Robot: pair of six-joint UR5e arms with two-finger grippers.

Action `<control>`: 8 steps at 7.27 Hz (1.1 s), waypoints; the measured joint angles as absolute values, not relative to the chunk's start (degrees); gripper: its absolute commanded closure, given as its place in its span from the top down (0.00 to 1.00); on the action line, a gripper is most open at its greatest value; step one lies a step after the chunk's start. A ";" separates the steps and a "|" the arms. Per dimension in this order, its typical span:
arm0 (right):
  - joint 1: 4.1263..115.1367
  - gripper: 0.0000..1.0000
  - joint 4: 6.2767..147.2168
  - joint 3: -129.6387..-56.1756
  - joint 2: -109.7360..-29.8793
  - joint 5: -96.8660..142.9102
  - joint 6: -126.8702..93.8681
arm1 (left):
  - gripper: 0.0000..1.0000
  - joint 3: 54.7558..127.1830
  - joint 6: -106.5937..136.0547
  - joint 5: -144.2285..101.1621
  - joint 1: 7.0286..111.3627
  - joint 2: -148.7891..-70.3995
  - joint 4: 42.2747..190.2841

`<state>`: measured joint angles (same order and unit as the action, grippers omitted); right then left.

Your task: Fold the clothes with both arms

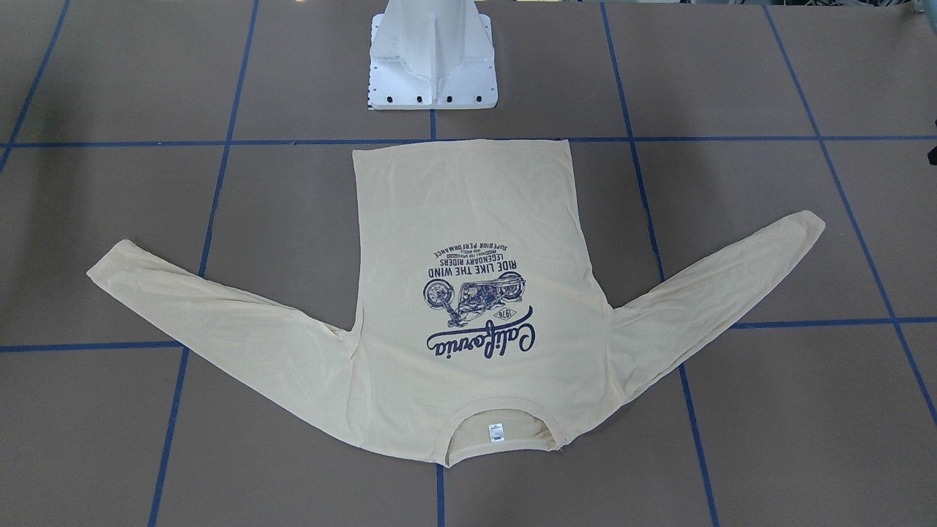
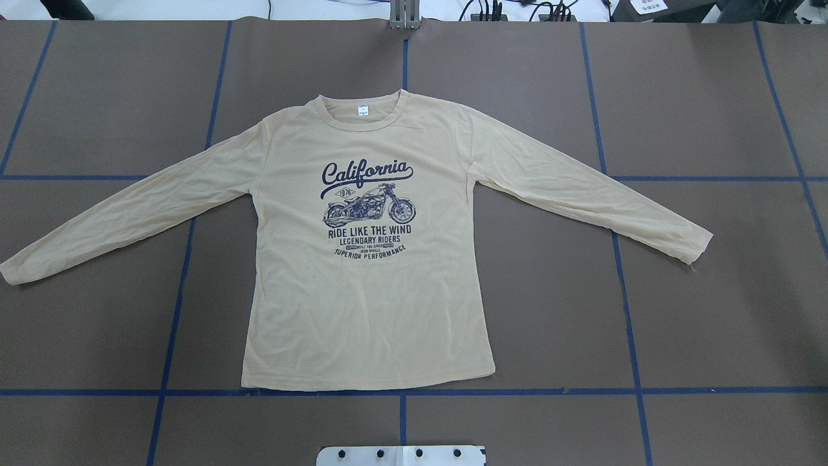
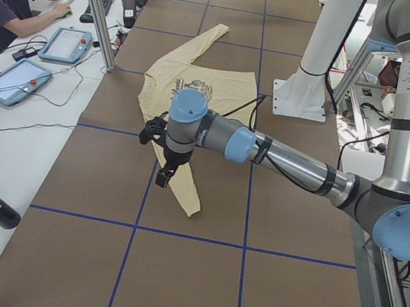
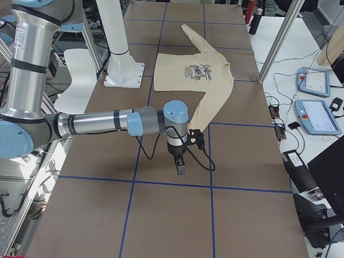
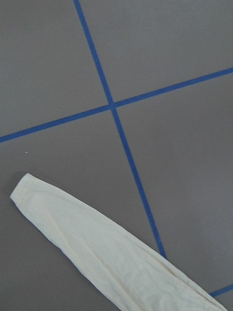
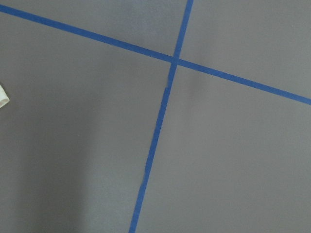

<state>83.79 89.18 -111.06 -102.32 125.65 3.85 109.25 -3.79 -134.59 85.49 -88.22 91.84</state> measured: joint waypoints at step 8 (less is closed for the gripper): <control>68.17 0.99 76.51 -108.56 -94.61 128.54 -23.88 | 1.00 102.51 -3.25 -134.73 85.43 -94.53 99.36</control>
<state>68.17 76.51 -108.56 -94.61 128.54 -23.88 102.51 -3.25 -134.73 85.43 -94.53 99.36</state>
